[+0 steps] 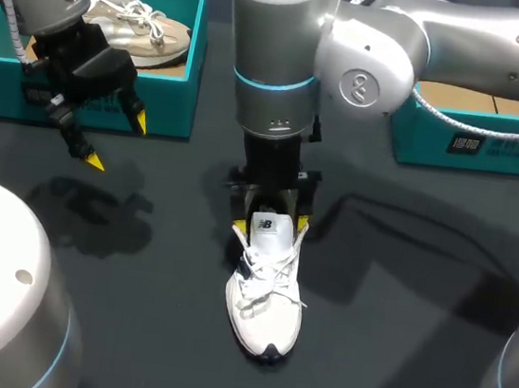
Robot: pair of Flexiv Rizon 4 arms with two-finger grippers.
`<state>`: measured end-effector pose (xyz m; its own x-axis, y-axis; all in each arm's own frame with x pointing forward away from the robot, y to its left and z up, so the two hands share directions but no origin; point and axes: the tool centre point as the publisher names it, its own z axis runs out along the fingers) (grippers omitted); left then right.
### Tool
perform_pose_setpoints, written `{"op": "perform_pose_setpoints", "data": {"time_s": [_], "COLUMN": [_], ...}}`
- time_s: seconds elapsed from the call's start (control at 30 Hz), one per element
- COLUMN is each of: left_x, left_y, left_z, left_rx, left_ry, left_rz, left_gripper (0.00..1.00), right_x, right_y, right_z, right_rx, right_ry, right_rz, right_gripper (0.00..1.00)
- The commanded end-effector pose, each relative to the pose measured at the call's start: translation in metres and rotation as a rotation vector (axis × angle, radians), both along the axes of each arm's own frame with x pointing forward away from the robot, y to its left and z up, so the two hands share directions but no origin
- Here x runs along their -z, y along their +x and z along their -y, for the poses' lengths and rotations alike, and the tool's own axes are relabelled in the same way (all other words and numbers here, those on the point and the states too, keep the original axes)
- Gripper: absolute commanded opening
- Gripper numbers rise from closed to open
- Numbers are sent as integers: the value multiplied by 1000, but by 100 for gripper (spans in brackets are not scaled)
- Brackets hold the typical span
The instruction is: Take the shoe out of the shoebox, open the shoe tongue, remove and reinsert the insole, then place the shoe into the shoebox
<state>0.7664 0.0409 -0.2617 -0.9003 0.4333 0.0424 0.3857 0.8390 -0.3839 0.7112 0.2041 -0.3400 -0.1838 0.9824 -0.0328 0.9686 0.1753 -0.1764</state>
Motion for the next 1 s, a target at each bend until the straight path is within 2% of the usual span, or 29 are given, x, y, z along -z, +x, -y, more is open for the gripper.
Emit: {"op": "perform_pose_setpoints", "data": {"time_s": [0.03, 0.17, 0.4, 1.0], "left_x": [0, 0, 0, 0], "left_y": [0, 0, 0, 0], "left_z": [-1, -1, -1, -1], "left_rx": [1, 1, 1, 1], "left_ry": [1, 1, 1, 1], "left_rz": [1, 1, 1, 1], "left_gripper": [100, 100, 100, 100], "right_x": [-1, -3, -8, -14], "right_y": [-4, -6, -10, -24], "right_z": [1, 0, 0, 0], "right_rx": [0, 1, 8, 64], "right_ry": [4, 3, -1, -18], "right_rz": [4, 7, 15, -1], "right_gripper": [96, 98, 89, 96]}}
